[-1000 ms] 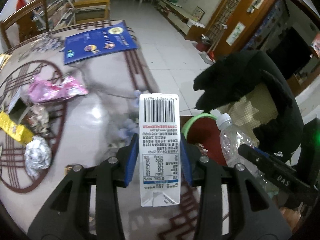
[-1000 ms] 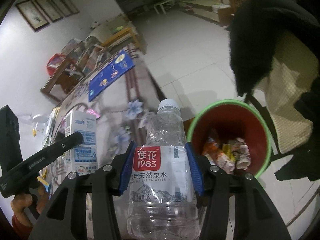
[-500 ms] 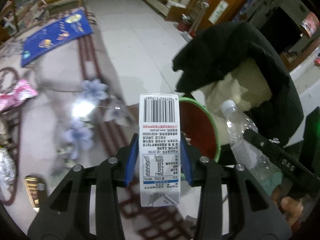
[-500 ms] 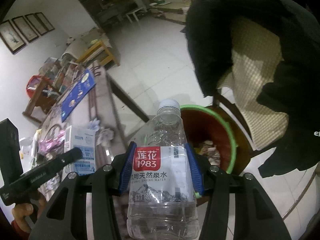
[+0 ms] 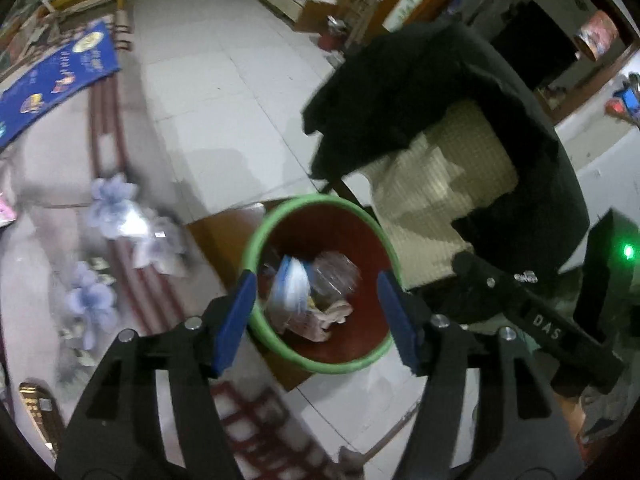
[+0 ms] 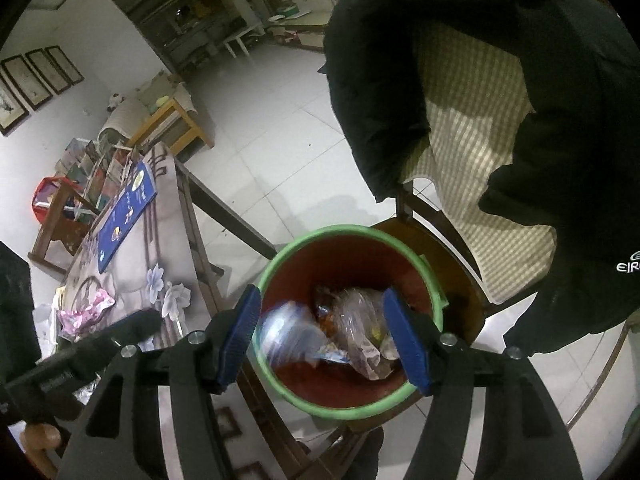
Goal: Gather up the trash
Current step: 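Carry the bottle and carton to the bin and open both tools over it, then grasp the gold cigarette box with the right tool while the left tool grasps crumpled foil paper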
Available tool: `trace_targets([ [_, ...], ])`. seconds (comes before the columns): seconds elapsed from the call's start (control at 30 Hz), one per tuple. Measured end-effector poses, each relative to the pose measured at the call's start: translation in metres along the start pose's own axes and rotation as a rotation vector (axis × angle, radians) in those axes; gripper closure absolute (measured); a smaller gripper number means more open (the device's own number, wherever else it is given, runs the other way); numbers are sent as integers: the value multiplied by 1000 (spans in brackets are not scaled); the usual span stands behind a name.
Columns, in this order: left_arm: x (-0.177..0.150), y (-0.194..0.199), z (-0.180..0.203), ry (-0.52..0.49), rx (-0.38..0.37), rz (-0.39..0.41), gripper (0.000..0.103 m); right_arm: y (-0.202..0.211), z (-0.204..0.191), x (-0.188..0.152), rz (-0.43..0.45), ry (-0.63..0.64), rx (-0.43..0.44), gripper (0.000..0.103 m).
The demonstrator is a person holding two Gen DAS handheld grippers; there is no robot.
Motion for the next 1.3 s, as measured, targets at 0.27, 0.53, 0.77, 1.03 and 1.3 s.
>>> trace_targets([
  [0.27,-14,77,-128,220,206,137,37,-8,-64,-17,-46,94,65,39],
  [0.53,-82,153,-268,406,480,205,30,-24,-153,-46,-116,208,154,37],
  [0.77,-99,128,-318,438,426,99,30,-26,-226,-72,-141,295,197,37],
  [1.03,-109,138,-331,415,304,82,68,-36,-300,-115,-201,385,192,32],
  [1.3,-136,175,-349,341,292,70,67,-81,-362,-188,-316,416,165,32],
])
Point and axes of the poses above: each gripper's, at about its wrist camera, not at the fingertips, and y roughly against the way its jaws point, z to its right, x to its top, the point moved 6 cm from there along -y, roughly the way its jaws point, and after that the axes turned 5 degrees about y, right-handed, at the moved point
